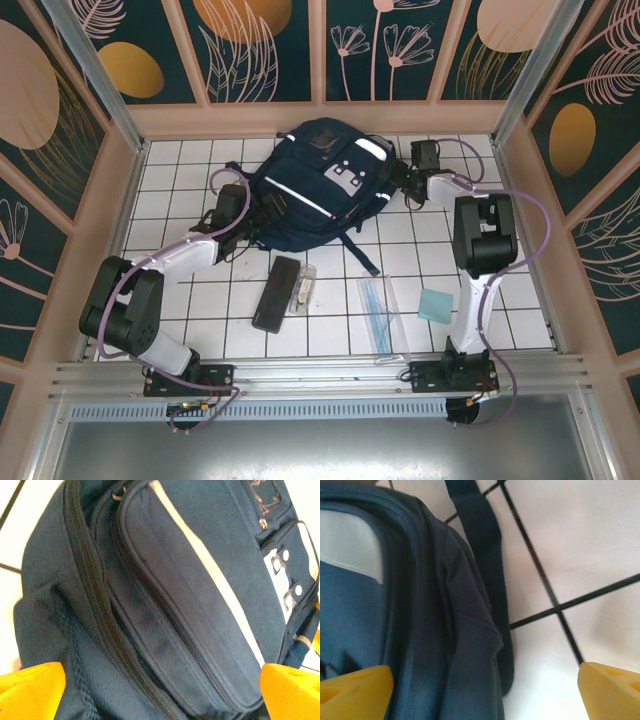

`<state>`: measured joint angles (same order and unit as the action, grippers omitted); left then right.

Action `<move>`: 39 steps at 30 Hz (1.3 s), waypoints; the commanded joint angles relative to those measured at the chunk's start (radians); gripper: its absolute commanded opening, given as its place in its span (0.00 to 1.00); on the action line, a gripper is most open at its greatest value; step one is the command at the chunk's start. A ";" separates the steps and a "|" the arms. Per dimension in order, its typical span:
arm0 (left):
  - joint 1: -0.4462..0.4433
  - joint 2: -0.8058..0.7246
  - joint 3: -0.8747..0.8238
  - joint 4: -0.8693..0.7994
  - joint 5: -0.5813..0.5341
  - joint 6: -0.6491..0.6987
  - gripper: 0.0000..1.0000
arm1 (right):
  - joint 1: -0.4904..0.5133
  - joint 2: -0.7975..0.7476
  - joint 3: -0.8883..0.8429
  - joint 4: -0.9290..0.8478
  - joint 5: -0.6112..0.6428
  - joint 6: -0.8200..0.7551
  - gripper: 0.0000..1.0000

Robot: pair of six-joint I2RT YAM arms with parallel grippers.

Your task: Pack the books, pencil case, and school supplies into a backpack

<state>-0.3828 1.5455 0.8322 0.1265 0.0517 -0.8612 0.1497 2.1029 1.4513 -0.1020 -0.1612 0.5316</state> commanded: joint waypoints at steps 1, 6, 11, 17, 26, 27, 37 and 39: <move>-0.013 -0.035 -0.013 0.021 0.050 -0.028 0.99 | 0.037 0.054 0.064 0.065 -0.130 0.005 0.97; -0.029 -0.036 0.013 0.029 0.124 -0.010 0.96 | 0.065 0.103 0.076 0.116 -0.190 0.035 0.79; -0.056 0.000 0.086 -0.012 0.178 0.057 0.86 | 0.085 0.020 -0.051 0.232 -0.202 0.075 0.18; -0.101 0.074 0.173 -0.023 0.266 0.062 0.82 | 0.131 -0.191 -0.244 0.335 -0.115 0.110 0.00; -0.174 0.163 0.189 -0.013 0.346 0.028 0.68 | 0.194 -0.343 -0.426 0.408 0.016 0.195 0.00; -0.183 0.162 0.188 -0.027 0.343 0.037 0.65 | 0.194 -0.343 -0.432 0.413 0.016 0.203 0.00; -0.207 0.157 0.179 -0.193 0.338 0.096 0.52 | 0.195 -0.304 -0.388 0.398 0.015 0.212 0.00; -0.207 0.149 0.172 -0.224 0.317 0.105 0.54 | 0.194 -0.301 -0.384 0.399 0.014 0.213 0.00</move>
<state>-0.5877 1.7073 1.0153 -0.0090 0.3813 -0.7876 0.3386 1.8019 1.0245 0.2317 -0.1539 0.7429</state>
